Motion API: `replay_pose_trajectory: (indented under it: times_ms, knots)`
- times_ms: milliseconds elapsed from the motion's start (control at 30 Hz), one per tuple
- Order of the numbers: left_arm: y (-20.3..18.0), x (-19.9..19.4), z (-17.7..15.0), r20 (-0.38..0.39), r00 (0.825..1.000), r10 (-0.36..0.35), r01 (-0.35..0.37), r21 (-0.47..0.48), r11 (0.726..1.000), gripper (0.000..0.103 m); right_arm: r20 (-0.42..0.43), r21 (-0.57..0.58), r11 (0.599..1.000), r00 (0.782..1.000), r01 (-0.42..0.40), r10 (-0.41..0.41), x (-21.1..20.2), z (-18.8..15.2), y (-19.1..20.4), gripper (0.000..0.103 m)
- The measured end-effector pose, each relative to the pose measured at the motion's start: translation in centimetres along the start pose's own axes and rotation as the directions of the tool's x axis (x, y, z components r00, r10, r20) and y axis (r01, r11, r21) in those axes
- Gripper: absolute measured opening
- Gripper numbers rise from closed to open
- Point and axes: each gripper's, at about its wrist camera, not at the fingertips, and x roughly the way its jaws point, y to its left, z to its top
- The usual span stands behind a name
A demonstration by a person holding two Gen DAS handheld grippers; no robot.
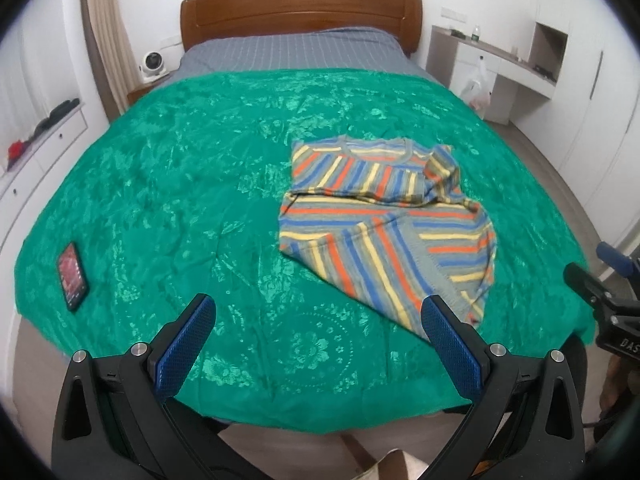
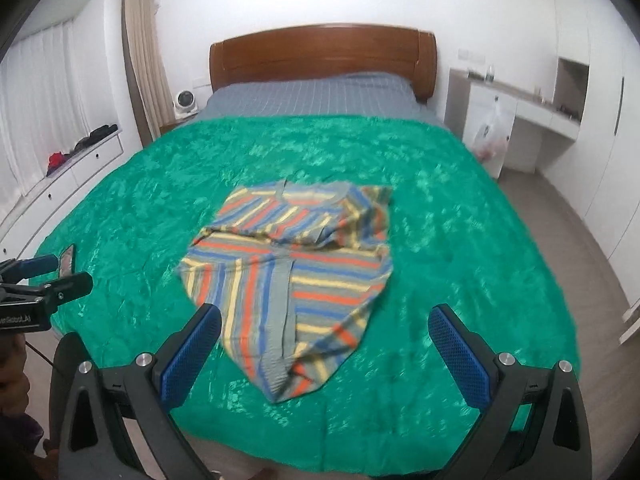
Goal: Fold small clothes
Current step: 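Grasp the sweater hem with the left tool while the right tool grasps another hem corner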
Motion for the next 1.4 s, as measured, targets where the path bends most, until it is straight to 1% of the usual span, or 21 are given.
replay_pose_trajectory:
  times_ms: [133, 300, 433, 533, 600, 667, 700, 767, 800, 833, 900, 967, 1000, 1033, 1100, 1133, 1167, 1233, 1300, 1333, 1400]
  knots:
    - [0.1, 0.9, -0.5, -0.019, 1.0, -0.007, 0.007, -0.014, 1.0, 0.103, -0.028, -0.031, 0.999, 0.999, -0.041, 0.04, 1.2, -0.5, 1.0, 0.102]
    - [0.4, 1.2, -1.0, -0.024, 1.0, -0.015, 0.014, -0.03, 0.999, 0.103, 0.011, -0.089, 0.993, 0.997, -0.079, 0.08, 1.9, 0.1, 2.9, 0.102]
    - [0.5, 1.5, -1.7, -0.036, 0.999, -0.003, 0.002, -0.026, 1.0, 0.103, 0.022, -0.134, 0.98, 0.988, -0.146, 0.15, 4.7, 0.8, 4.3, 0.102]
    - [1.1, 1.7, -2.2, -0.047, 0.999, 0.003, -0.005, -0.036, 0.999, 0.103, -0.055, -0.152, 0.961, 0.973, -0.23, 0.224, 10.3, 1.1, 4.7, 0.102]
    - [1.8, 1.7, -2.7, -0.052, 0.998, 0.019, -0.021, -0.045, 0.999, 0.103, -0.133, -0.105, 0.965, 0.965, -0.239, 0.225, 14.9, 1.3, 4.1, 0.102]
    - [2.6, 1.9, -3.3, -0.06, 0.998, 0.032, -0.036, -0.062, 0.997, 0.103, -0.241, 0.007, 0.97, 0.941, -0.243, 0.238, 20.4, 1.2, 2.9, 0.1]
    - [3.0, 2.1, -3.5, -0.067, 0.997, 0.038, -0.043, -0.071, 0.997, 0.103, -0.296, 0.069, 0.965, 0.918, -0.254, 0.263, 22.6, 1.0, 2.5, 0.094]
    - [4.0, 2.5, -4.0, -0.085, 0.995, 0.049, -0.056, -0.094, 0.994, 0.103, -0.361, 0.192, 0.937, 0.866, -0.293, 0.345, 25.5, 0.0, 2.2, 0.06]
    - [4.5, 2.8, -4.3, -0.094, 0.994, 0.056, -0.065, -0.104, 0.992, 0.103, -0.359, 0.206, 0.931, 0.862, -0.302, 0.359, 25.5, -0.2, 2.7, 0.039]
    - [5.2, 3.0, -4.6, -0.103, 0.993, 0.066, -0.077, -0.113, 0.991, 0.103, -0.345, 0.191, 0.922, 0.857, -0.335, 0.383, 24.8, -0.2, 3.6, 0.034]
    - [6.8, 3.5, -5.0, -0.114, 0.989, 0.091, -0.107, -0.141, 0.984, 0.103, -0.335, 0.064, 0.848, 0.789, -0.526, 0.515, 21.4, -0.8, 8.4, 0.034]
    - [8.5, 4.2, -5.3, -0.128, 0.986, 0.111, -0.133, -0.177, 0.975, 0.103, -0.401, -0.086, 0.707, 0.674, -0.702, 0.62, 17.4, -2.6, 13.2, 0.034]
    - [9.2, 4.6, -5.4, -0.133, 0.984, 0.116, -0.141, -0.193, 0.971, 0.103, -0.454, -0.136, 0.618, 0.603, -0.774, 0.656, 15.2, -4.0, 15.3, 0.034]
    - [10.1, 5.1, -5.6, -0.136, 0.983, 0.123, -0.151, -0.214, 0.965, 0.103, -0.501, -0.177, 0.555, 0.56, -0.813, 0.66, 13.5, -5.5, 16.8, 0.042]
    - [11.3, 5.8, -6.1, -0.141, 0.982, 0.125, -0.157, -0.246, 0.956, 0.103, -0.56, -0.239, 0.49, 0.531, -0.838, 0.636, 10.9, -8.3, 18.0, 0.066]
    - [11.6, 6.2, -6.3, -0.143, 0.983, 0.114, -0.148, -0.257, 0.955, 0.103, -0.568, -0.243, 0.472, 0.518, -0.848, 0.639, 10.0, -9.3, 17.8, 0.068]
    - [11.8, 6.8, -6.6, -0.148, 0.985, 0.091, -0.129, -0.266, 0.955, 0.103, -0.566, -0.239, 0.475, 0.519, -0.847, 0.64, 9.6, -9.8, 17.2, 0.068]
    - [11.5, 7.9, -6.8, -0.163, 0.986, 0.04, -0.082, -0.259, 0.962, 0.103, -0.522, -0.192, 0.561, 0.568, -0.806, 0.637, 9.3, -10.2, 13.9, 0.068]
    - [10.5, 9.5, -7.3, -0.176, 0.984, -0.001, -0.038, -0.221, 0.974, 0.102, -0.406, -0.063, 0.7, 0.659, -0.712, 0.633, 9.5, -9.6, 7.8, 0.068]
    - [9.7, 10.6, -7.6, -0.191, 0.982, -0.009, -0.028, -0.193, 0.981, 0.102, -0.348, 0.015, 0.769, 0.718, -0.639, 0.604, 9.7, -9.4, 4.3, 0.068]
    - [8.1, 12.8, -8.2, -0.233, 0.973, -0.005, -0.029, -0.141, 0.99, 0.101, -0.279, 0.108, 0.896, 0.851, -0.432, 0.444, 10.0, -9.1, -2.2, 0.069]
